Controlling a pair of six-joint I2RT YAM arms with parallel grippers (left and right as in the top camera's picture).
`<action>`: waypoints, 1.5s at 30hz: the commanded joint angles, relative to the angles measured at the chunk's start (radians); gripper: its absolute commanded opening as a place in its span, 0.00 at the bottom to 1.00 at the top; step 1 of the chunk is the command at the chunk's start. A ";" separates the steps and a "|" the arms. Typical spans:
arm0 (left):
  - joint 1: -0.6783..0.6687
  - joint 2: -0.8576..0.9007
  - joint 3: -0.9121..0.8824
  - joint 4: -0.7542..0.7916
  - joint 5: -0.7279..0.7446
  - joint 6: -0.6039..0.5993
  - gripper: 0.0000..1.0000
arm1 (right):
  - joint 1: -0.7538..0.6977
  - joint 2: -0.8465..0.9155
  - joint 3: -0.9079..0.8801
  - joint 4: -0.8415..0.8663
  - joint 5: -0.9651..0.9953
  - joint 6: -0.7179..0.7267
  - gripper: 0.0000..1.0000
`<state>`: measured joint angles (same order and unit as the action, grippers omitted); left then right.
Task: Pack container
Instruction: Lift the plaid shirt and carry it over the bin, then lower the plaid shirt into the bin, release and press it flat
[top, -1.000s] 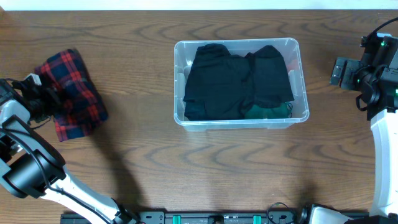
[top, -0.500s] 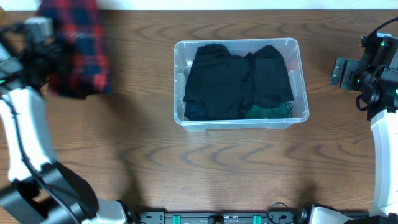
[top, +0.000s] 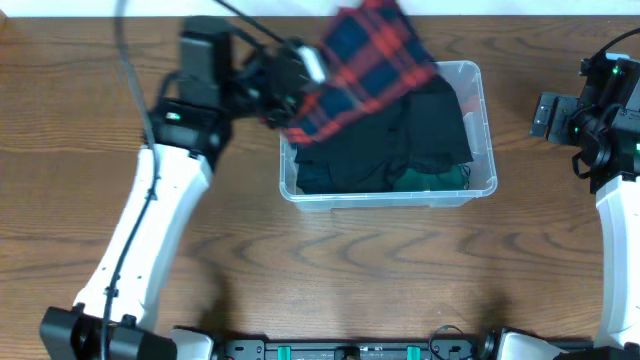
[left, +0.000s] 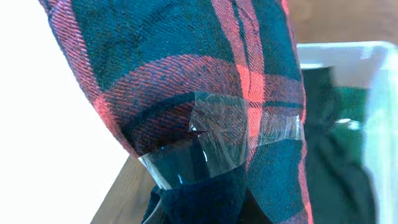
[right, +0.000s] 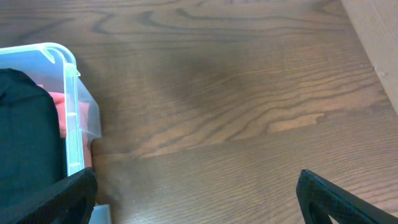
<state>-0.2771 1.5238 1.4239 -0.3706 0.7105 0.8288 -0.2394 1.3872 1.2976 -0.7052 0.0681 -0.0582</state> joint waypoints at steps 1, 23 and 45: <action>-0.078 -0.006 0.020 0.002 -0.111 0.044 0.06 | -0.004 -0.013 0.008 0.001 0.007 0.009 0.99; -0.249 0.179 0.018 -0.128 -0.180 0.073 0.06 | -0.004 -0.013 0.008 0.001 0.006 0.009 0.99; -0.313 0.196 0.018 -0.138 -0.286 0.072 0.17 | -0.004 -0.013 0.008 0.001 0.006 0.009 0.99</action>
<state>-0.5846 1.7115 1.4239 -0.5270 0.4690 0.8974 -0.2394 1.3872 1.2976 -0.7052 0.0681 -0.0582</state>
